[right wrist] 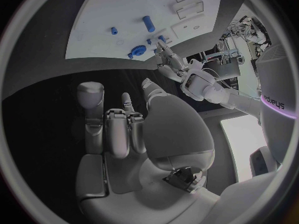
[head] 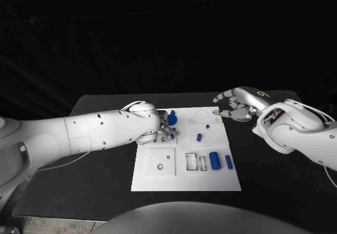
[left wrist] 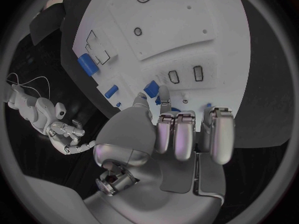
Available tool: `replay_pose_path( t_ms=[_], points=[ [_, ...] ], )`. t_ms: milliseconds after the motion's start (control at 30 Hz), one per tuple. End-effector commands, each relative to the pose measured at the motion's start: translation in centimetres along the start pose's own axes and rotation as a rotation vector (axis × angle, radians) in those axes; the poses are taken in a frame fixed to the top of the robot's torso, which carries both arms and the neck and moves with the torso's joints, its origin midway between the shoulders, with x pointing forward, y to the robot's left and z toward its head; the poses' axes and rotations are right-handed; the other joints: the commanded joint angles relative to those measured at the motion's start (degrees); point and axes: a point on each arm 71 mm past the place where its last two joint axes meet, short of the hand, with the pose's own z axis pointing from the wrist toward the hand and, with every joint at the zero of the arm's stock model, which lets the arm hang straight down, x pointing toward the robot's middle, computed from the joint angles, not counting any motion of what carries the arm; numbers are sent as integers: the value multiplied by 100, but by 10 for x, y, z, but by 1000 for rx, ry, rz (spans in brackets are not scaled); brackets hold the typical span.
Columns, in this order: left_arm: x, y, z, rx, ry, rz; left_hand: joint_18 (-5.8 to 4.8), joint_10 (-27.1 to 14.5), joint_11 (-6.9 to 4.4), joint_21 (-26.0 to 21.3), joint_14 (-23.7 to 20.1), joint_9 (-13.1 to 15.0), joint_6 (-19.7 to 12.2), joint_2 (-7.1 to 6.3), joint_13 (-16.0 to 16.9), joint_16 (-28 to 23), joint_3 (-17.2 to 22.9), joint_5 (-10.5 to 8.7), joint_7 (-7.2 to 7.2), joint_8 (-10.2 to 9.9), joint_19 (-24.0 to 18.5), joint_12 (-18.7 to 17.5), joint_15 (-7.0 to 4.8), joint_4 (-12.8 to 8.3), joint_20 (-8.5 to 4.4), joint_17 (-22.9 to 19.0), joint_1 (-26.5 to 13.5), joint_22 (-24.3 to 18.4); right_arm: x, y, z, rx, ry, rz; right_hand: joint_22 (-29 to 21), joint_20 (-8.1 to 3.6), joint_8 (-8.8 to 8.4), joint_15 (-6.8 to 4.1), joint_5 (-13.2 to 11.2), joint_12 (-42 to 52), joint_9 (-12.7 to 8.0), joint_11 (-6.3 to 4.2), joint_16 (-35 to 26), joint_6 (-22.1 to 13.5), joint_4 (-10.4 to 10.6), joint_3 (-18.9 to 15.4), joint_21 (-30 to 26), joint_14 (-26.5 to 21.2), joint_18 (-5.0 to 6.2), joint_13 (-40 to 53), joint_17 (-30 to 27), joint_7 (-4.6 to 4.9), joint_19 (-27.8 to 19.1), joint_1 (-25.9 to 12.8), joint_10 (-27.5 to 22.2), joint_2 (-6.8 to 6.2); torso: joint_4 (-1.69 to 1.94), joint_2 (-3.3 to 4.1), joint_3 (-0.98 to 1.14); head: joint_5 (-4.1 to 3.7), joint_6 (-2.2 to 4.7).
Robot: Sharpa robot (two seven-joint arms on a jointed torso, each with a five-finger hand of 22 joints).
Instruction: Assemble the parts on the task board
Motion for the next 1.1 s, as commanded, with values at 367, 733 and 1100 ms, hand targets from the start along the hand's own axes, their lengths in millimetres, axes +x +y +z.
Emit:
replay_pose_path(
  t_ms=[367, 733, 1100],
  points=[
    [2, -4, 3, 5, 35, -1, 10, 610, -41, -55, 603, 69, 86, -33, 1499, 14, 171, 241, -1, -187, 75, 12, -43, -68, -48, 1509, 162, 1040, 2, -2, 0, 8, 13, -2, -4, 12, 26, 27, 27, -19, -11, 46, 5, 39, 9, 26, -42, 401, -92, 1458, 396, -3, 13, -8, 561, 68, 0, -6, 3, -7, 0],
    [3, -2, 6, -9, 54, 9, 12, 610, -52, -66, 603, 140, 121, -84, 1499, 14, 319, 411, -16, -327, 69, 12, -51, -165, -54, 1509, 296, 1038, 4, -3, 0, 7, 20, 0, -14, 13, 26, 30, 39, -27, -16, 50, 5, 43, 4, 31, -67, 401, -88, 1450, 395, 2, 7, 2, 554, 77, 3, -10, 4, -23, 0],
    [4, -1, 7, -11, 60, 6, 17, 610, -85, -86, 603, 240, 168, -227, 1499, 14, 771, 709, -53, -571, 57, 12, -82, -422, -84, 1509, 628, 1034, 5, -4, 0, 10, 24, 2, -18, 14, 26, 32, 46, -29, -18, 52, 3, 45, 3, 29, -78, 400, -87, 1448, 392, 4, 4, 2, 553, 73, 2, -11, 2, -29, 0]
  ],
)
